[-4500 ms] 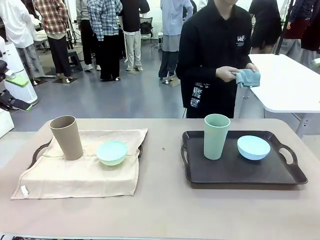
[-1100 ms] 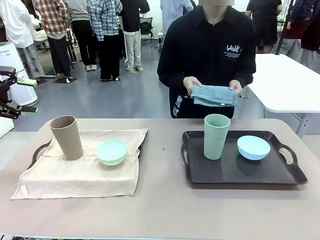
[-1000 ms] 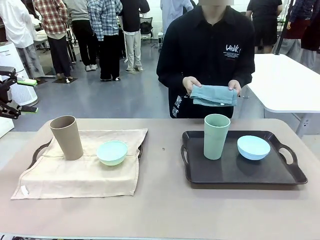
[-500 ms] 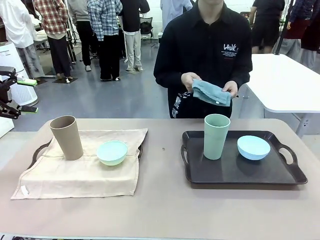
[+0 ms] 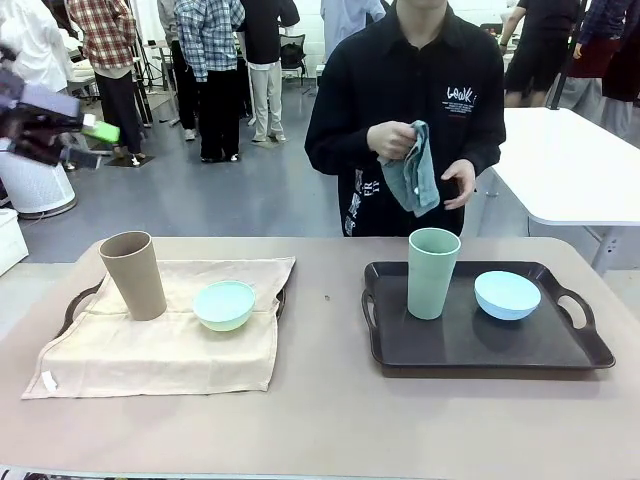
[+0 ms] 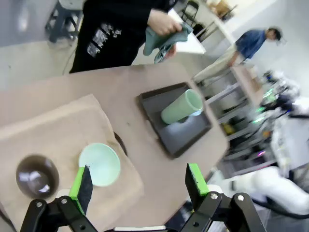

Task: Set up a tray with a mat and arrange the tableware.
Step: Pick up the Picnic Bowl and Reusable plastic cup from the Handle tray in front of the human's position and hold them in the air.

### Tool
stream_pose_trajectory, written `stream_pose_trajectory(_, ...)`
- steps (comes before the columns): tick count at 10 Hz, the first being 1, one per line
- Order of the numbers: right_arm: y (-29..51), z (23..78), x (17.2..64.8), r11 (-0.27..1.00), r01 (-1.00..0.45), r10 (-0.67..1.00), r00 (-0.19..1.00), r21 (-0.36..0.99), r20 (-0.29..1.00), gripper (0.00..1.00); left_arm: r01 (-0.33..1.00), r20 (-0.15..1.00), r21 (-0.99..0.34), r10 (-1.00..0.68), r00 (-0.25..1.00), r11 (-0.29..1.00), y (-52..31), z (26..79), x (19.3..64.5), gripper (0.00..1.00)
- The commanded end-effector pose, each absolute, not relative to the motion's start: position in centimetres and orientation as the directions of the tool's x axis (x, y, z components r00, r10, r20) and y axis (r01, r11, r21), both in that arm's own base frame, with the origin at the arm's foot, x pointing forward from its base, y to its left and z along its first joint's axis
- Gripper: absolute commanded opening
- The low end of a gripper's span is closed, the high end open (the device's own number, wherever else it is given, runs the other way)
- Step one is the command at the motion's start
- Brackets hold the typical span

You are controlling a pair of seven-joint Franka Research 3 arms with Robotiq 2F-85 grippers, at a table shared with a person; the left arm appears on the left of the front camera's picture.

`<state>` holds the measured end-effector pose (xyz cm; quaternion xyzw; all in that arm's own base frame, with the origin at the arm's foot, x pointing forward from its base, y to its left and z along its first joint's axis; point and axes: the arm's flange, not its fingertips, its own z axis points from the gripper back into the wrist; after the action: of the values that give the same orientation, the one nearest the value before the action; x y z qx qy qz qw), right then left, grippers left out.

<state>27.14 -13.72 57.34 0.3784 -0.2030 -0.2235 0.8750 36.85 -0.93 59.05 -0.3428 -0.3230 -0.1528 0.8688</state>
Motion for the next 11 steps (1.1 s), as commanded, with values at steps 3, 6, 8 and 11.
stream_pose_trajectory(3,-11.9,55.3,30.9,0.751,0.349,-0.500,0.855,0.560,0.136,1.00,0.686,0.628,0.095,-0.578,0.522,0.722,-10.9,58.3,41.1,1.00)
stream_pose_trajectory(6,-11.6,54.9,30.4,0.750,0.332,-0.491,0.859,0.572,0.146,1.00,0.672,0.696,-0.042,-0.461,0.550,0.739,-10.2,59.4,38.8,1.00)
stream_pose_trajectory(8,-11.6,54.4,30.6,0.732,0.339,-0.484,0.869,0.591,0.102,1.00,0.708,0.658,0.007,-0.536,0.529,0.706,-12.2,58.4,39.9,1.00)
stream_pose_trajectory(11,-5.6,54.6,36.1,0.870,0.360,-0.441,0.874,0.336,0.205,1.00,0.864,0.601,0.113,-0.726,0.335,0.491,-19.9,58.1,45.3,1.00)
